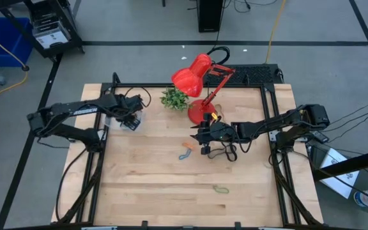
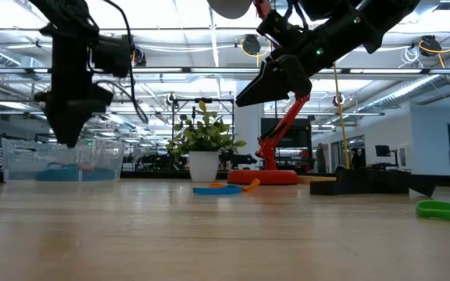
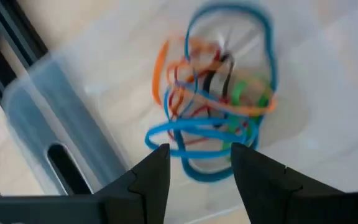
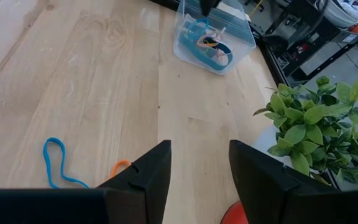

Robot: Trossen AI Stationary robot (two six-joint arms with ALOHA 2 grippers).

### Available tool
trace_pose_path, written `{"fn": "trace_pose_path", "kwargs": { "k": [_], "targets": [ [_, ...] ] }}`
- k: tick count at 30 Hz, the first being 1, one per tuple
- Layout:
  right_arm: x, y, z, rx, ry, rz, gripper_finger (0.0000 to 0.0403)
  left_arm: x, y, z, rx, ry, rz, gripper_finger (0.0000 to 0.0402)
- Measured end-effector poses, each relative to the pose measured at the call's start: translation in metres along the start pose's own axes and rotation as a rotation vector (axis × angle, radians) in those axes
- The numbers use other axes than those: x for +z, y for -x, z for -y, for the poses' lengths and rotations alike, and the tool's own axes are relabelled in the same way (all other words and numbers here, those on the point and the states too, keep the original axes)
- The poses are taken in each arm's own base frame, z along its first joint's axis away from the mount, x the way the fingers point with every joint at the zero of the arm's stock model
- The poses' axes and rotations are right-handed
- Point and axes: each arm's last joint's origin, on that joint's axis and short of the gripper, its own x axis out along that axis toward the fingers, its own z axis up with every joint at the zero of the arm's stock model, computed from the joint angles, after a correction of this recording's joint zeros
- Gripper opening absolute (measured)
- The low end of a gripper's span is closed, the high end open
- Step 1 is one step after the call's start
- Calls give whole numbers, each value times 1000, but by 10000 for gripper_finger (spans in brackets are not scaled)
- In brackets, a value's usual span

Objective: Pick and place rubber bands into bin
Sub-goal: Put the orange rubber band into the transparent bin

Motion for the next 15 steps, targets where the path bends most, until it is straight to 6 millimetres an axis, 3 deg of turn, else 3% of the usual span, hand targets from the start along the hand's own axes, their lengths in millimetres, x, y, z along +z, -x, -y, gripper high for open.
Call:
{"fn": "trace_pose_path", "kwargs": {
  "k": [7,11,15],
  "targets": [
    [0,0,0,0,-1,1,155,-2,30,-5,-119,35,235,177],
    [0,0,0,0,0,1,155,-1,47,4,-230,-100,477,177],
    [0,0,0,0,-7,0,155,-6,63,18,-536,-326,701,177]
  ]
}}
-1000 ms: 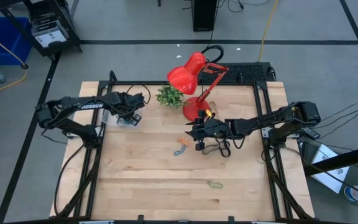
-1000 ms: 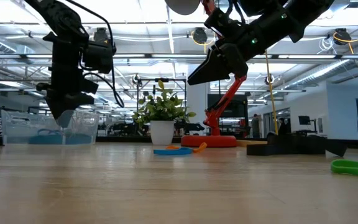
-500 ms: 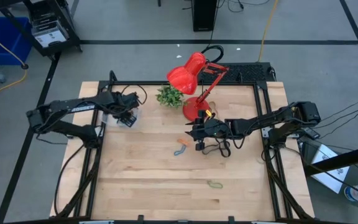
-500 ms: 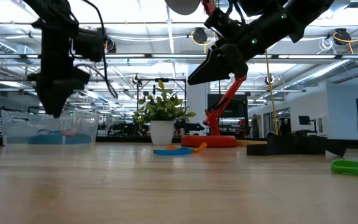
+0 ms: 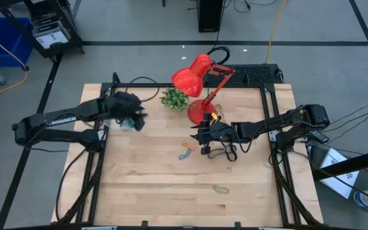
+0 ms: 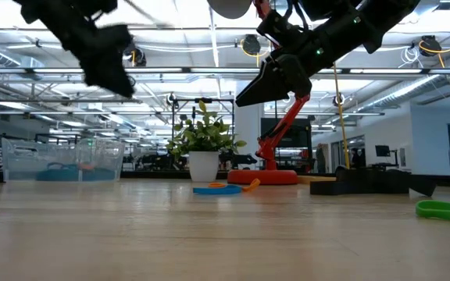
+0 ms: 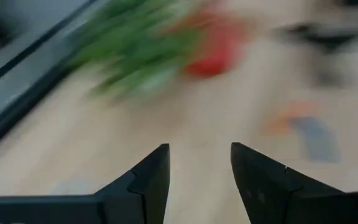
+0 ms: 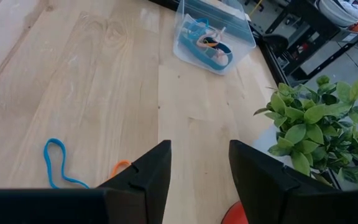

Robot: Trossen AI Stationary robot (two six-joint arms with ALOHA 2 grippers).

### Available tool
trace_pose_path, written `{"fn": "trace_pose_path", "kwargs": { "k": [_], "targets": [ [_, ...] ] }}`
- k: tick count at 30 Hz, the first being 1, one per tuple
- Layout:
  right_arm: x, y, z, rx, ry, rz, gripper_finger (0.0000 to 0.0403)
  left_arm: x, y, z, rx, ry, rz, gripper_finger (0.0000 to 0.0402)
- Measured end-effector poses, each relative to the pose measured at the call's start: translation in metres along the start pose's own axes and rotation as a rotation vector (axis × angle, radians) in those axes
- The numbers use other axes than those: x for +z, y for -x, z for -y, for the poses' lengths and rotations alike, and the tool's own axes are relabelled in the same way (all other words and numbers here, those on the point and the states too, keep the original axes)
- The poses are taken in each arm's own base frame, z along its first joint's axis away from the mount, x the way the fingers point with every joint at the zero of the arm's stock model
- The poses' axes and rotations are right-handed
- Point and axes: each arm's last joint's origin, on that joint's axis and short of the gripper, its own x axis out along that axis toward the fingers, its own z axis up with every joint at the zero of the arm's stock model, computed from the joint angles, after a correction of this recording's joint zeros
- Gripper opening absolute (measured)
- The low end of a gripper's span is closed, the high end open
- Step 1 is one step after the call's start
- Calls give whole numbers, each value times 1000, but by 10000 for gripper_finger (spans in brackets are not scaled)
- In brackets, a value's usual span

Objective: Pick and place rubber bands into bin
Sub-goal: Put the orange rubber band into the transparent bin

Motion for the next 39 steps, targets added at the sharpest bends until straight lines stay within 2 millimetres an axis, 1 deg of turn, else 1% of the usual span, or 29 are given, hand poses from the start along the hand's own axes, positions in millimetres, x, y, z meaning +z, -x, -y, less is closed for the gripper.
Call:
{"fn": "trace_pose_path", "kwargs": {
  "k": [3,4,6,8,13,17,22,27,33,39],
  "targets": [
    [0,0,0,0,-1,0,155,-4,1,14,-283,-148,137,177],
    [0,0,0,0,-3,0,155,-6,1,18,-346,-181,181,177],
    [0,0,0,0,-4,0,155,-12,0,22,-406,-205,242,177],
    [0,0,0,0,-31,0,155,-20,-3,24,-427,-196,271,177],
    [-2,0,0,1,-133,-15,155,-39,-15,27,-454,-183,270,177],
    [-6,0,-2,52,-134,-55,155,-52,-21,29,-474,-196,255,177],
    [-15,-2,-7,92,-108,-132,155,-52,-21,31,-482,-230,272,177],
    [-24,-16,-17,254,-147,-130,155,-51,-21,32,-483,-232,281,177],
    [-44,-33,-29,277,-86,-213,155,-51,-21,32,-483,-229,280,177],
    [-57,-42,-36,289,-90,-268,155,-51,-21,31,-483,-229,278,177]
  ]
}}
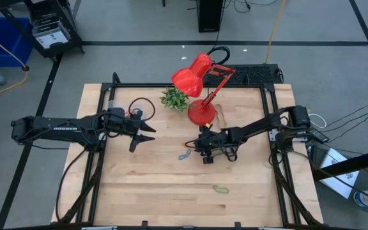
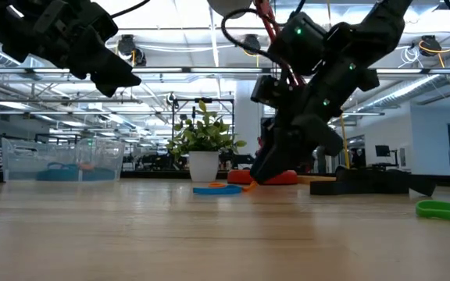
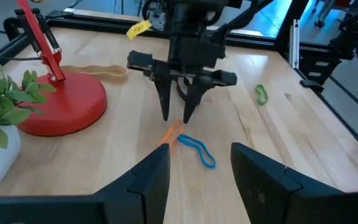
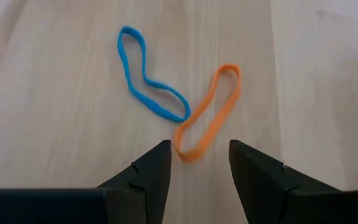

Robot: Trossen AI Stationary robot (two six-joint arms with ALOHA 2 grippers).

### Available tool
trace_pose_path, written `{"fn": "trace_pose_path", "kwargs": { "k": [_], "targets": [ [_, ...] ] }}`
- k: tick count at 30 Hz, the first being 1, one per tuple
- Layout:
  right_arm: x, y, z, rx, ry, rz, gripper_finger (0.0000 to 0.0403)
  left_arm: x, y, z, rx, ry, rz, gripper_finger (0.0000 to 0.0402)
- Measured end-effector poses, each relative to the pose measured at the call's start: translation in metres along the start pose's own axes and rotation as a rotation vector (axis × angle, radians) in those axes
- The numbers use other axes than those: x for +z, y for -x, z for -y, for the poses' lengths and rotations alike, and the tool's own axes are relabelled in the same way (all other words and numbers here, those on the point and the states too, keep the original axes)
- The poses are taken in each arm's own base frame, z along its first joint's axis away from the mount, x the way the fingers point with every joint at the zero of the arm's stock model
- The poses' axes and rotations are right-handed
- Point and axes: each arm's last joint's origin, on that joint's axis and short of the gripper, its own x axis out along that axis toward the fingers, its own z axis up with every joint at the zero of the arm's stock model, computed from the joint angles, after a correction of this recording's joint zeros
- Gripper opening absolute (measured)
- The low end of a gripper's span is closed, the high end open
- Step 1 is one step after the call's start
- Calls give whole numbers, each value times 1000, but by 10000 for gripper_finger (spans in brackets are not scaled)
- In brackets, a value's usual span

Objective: Pick and place rubber bands into bin
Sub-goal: Put the orange rubber band into the transparent bin

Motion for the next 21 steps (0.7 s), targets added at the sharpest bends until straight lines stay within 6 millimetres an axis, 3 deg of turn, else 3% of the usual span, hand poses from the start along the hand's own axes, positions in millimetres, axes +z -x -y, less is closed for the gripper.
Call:
{"fn": "trace_pose_path", "kwargs": {
  "k": [8,21],
  "targets": [
    [-4,-5,-1,6,-2,-18,136,0,0,0,0,0,0,177],
    [-3,-5,-2,56,0,-5,15,0,0,0,0,-1,0,177]
  ]
}}
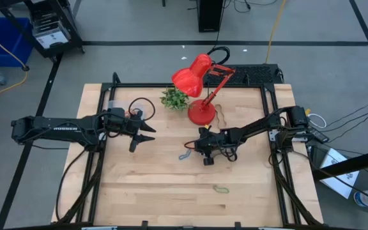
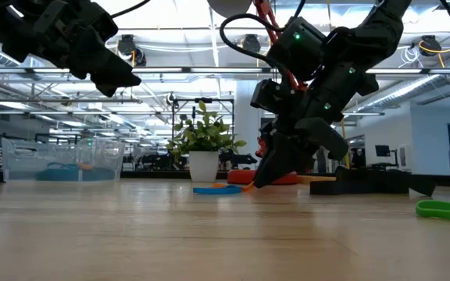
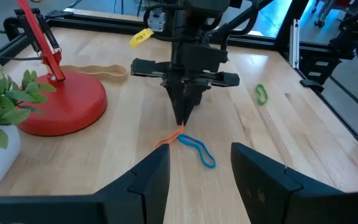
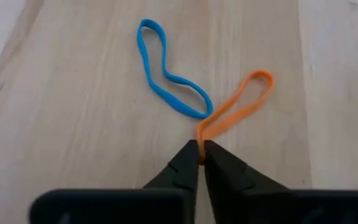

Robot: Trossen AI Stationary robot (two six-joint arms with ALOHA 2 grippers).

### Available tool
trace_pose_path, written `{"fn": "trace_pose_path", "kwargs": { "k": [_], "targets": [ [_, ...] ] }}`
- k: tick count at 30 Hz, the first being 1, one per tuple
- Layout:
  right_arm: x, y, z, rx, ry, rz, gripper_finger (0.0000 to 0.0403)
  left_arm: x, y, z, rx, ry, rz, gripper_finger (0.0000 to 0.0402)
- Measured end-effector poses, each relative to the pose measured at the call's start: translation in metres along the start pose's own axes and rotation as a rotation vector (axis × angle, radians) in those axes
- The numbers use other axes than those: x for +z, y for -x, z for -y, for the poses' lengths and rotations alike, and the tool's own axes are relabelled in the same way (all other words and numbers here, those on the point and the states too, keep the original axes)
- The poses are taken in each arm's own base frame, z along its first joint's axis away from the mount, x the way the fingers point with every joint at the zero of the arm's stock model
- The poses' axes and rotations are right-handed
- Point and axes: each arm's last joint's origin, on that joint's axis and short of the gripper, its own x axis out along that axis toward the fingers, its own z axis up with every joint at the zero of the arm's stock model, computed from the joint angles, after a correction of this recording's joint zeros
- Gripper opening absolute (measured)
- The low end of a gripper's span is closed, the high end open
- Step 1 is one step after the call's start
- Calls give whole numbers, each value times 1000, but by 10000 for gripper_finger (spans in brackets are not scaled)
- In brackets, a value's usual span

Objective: Pick and place rubber bands into bin
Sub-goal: Put the orange rubber band into the transparent bin

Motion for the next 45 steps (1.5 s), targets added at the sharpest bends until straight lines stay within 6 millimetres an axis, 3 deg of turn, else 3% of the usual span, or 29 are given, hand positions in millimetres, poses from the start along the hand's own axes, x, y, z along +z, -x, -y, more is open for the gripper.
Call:
{"fn": "trace_pose_path", "kwargs": {
  "k": [10,14,19,23,27,32,45],
  "targets": [
    [-1,6,4,-126,3,-43,3,0,0,0,0,54,1,177],
    [11,32,9,-221,6,-13,2,0,0,0,9,43,-1,177],
    [34,74,14,-242,-7,154,1,0,0,-3,97,44,6,177],
    [49,104,17,-252,-93,308,1,-1,-2,-3,111,-11,-4,177],
    [54,121,20,-238,-234,387,1,-2,-9,-2,129,-160,-25,177],
    [55,122,20,-221,-288,405,1,0,-27,-5,237,-287,16,177],
    [56,100,18,-152,-273,413,0,-4,-75,-2,199,-472,137,177]
  ]
}}
